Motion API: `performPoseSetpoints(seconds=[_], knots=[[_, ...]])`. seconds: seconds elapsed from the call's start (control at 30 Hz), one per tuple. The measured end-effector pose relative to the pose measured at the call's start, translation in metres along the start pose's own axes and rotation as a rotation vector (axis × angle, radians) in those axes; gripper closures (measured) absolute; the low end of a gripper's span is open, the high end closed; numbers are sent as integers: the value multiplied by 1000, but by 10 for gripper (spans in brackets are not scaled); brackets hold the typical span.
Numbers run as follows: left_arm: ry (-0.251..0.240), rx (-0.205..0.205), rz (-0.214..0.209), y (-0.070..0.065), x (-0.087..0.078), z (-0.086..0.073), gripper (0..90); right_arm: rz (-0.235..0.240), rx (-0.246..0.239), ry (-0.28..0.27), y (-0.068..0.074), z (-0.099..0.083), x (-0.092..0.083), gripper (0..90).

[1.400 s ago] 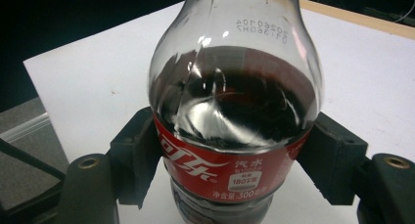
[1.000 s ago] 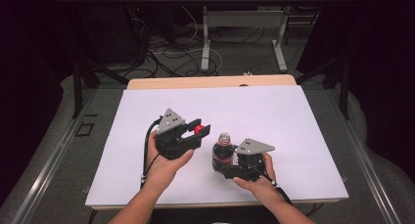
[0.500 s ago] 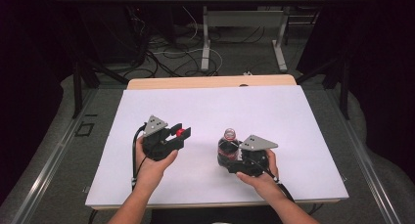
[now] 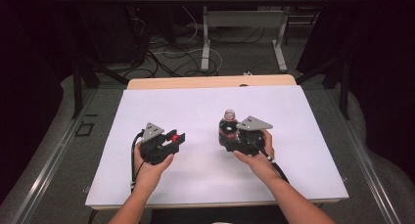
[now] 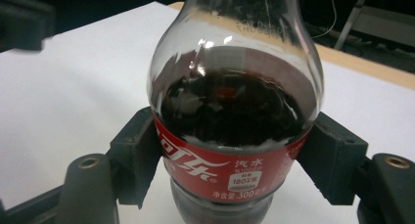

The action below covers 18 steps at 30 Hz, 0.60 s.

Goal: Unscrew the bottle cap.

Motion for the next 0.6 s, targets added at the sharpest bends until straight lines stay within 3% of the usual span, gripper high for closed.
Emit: performPoseSetpoints(seconds=[0.23, 0.33, 0.6], knots=[[-7, -4, 4, 8, -5, 1, 611, -35, 32, -12, -20, 29, 28, 294], [-8, -24, 0, 10, -6, 1, 612, -31, 60, -12, -26, 38, 42, 294], [1, -29, 6, 15, -6, -1, 612, -40, 45, 14, -28, 39, 80, 294]])
Point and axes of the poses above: each handheld gripper's, and its own axes: x roughly forward along the jaws, z roughly out of its top, y roughly to its left, the point moved 7 cm from there along x, roughly forward along the jaws, and after that the axes turned 12 degrees about y, right-handed, at the moved point
